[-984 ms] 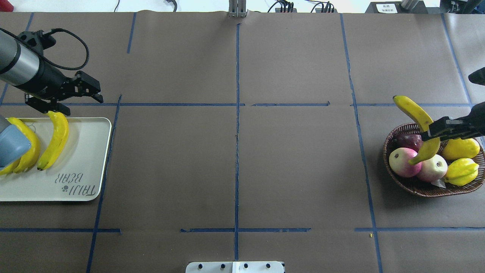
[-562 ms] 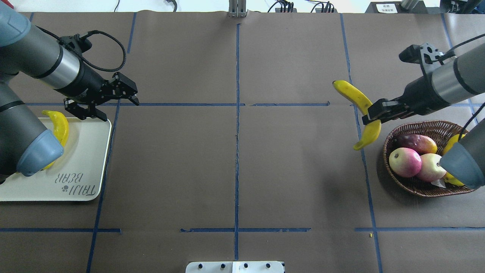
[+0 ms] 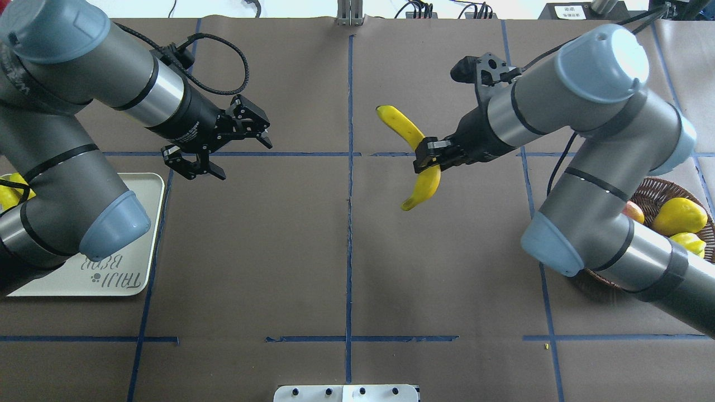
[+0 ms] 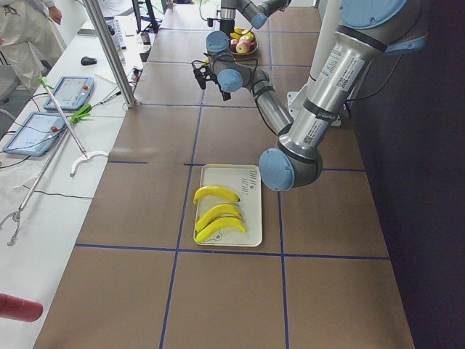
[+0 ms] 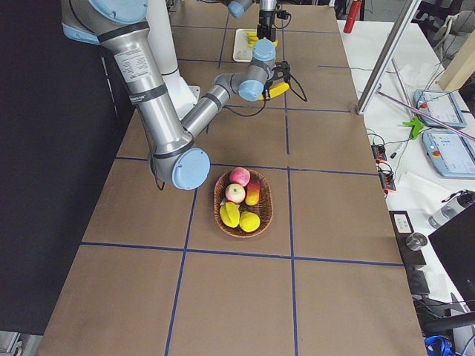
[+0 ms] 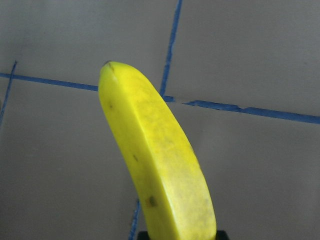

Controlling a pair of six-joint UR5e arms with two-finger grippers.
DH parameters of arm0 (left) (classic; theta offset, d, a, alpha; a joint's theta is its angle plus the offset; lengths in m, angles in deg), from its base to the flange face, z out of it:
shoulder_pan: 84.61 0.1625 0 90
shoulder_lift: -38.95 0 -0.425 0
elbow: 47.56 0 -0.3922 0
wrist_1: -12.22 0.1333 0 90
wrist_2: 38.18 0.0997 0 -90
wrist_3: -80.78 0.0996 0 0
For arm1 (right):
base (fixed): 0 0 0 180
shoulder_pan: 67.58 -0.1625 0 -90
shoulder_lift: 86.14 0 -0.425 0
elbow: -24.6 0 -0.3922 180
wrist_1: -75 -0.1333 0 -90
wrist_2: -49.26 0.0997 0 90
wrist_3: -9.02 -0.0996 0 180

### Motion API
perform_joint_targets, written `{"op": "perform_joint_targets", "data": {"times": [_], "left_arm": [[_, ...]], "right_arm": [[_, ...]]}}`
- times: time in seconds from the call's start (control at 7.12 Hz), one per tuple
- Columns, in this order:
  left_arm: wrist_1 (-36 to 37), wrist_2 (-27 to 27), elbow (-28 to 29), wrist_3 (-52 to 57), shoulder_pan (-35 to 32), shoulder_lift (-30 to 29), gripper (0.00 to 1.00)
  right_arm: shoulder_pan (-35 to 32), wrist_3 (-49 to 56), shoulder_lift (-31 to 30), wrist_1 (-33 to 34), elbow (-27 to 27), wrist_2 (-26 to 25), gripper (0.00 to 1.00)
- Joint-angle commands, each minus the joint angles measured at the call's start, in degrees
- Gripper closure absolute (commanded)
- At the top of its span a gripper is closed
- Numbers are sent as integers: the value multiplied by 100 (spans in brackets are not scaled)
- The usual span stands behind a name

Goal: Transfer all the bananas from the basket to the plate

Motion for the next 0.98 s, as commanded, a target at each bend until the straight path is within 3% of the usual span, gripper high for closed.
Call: {"op": "perform_joint_targets", "data": {"times": [0.0,0.42,0.7,0.84], "left_arm": [[-268,24,327,-663,118,-464,0],[-277,347,461,-831,197,-537,0],[-286,489,513,-867,311,-537,0],[-286,498,566,-876,338,-545,0]], "right_arm": [[672,-533,745,0,-340,-825,100],[1175,-851,1048,209,-448,-1268,100],[1237,-1028,1336,1209,-221,-1233,100],[1272,-1080,1346,1230,-159,-1241,100]]}}
